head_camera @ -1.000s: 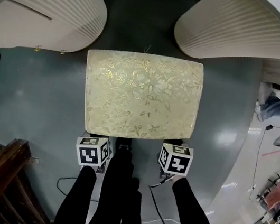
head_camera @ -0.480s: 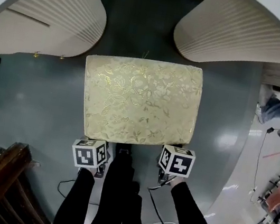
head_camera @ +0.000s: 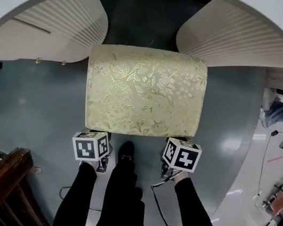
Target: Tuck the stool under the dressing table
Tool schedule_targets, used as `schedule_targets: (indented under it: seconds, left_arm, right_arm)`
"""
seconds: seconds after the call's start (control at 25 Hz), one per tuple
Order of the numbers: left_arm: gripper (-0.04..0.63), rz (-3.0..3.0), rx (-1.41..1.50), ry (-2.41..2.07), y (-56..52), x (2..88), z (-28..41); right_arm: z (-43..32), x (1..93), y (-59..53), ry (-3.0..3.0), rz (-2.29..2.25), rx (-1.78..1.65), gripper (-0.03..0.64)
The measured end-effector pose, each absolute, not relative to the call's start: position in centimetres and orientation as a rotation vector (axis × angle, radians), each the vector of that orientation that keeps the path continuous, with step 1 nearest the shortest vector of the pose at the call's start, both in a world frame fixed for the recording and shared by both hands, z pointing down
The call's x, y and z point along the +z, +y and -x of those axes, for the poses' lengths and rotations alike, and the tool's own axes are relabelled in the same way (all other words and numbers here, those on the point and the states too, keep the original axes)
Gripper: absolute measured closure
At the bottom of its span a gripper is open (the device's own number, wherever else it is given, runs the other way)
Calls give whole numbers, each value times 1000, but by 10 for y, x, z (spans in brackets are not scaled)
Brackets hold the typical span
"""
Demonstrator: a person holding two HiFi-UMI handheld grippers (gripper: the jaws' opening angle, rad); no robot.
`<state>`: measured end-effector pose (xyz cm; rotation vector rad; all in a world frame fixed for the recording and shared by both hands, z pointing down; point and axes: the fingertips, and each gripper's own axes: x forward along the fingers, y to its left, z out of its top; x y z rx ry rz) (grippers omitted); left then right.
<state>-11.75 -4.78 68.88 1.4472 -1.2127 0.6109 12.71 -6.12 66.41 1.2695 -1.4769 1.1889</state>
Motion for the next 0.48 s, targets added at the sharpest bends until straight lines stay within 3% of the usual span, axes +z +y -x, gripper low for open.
schedule_targets:
  seconds: [0.48]
  left_arm:
    - [588,-1469,605,-1189,-82,691,109]
  right_arm:
    - [-128,663,-110,-1497,-1275,1137,612]
